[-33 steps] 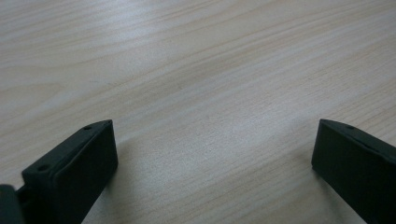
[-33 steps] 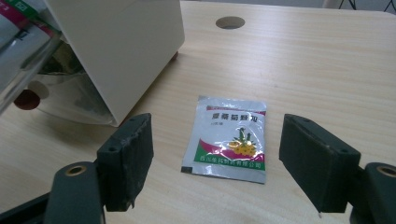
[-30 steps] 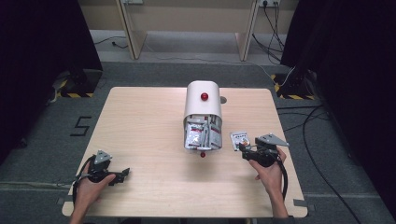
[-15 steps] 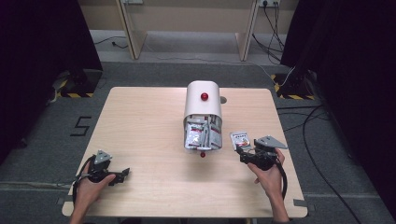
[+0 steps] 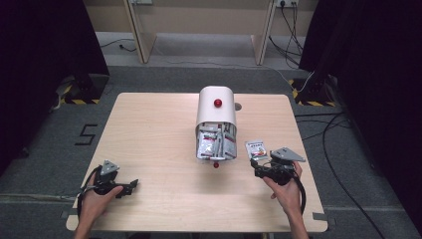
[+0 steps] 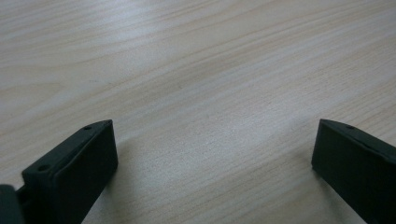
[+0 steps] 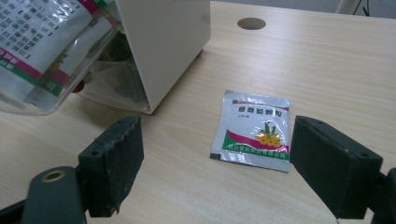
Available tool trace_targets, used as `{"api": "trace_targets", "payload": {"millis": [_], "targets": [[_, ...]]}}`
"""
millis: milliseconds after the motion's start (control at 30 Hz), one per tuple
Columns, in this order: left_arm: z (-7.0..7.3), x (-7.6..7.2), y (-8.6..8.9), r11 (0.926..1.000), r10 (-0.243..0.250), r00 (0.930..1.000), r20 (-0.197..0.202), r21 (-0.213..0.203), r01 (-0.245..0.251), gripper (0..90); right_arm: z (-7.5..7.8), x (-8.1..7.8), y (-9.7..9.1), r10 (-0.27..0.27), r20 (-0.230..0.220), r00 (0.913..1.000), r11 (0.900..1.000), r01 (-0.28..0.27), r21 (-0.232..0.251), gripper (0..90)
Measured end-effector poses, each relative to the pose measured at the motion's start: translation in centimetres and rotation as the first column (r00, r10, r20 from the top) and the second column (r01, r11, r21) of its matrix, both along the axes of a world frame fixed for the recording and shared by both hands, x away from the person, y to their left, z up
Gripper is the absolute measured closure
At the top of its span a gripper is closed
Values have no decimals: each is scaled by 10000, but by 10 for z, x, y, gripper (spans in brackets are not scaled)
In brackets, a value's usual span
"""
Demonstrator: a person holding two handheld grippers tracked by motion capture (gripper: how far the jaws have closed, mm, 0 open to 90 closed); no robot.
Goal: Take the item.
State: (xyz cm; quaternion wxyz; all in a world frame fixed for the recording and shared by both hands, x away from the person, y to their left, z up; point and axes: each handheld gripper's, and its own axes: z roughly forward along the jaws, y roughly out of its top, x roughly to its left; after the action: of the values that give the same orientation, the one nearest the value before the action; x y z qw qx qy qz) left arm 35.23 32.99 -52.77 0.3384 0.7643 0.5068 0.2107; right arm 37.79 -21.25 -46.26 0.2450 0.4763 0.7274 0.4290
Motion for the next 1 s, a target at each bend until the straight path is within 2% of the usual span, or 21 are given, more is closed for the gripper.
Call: {"api": "trace_targets", "payload": {"millis": [467,1000], "targets": [[0,0,0,10000,3,10000,0,-4,-3,0,-2,-12,6,329,34,9995,9994,-329,-58,188],[0,0,0,10000,2,10000,5,2,-2,0,-10,-29,15,890,-209,9958,9959,-892,-126,194]]}}
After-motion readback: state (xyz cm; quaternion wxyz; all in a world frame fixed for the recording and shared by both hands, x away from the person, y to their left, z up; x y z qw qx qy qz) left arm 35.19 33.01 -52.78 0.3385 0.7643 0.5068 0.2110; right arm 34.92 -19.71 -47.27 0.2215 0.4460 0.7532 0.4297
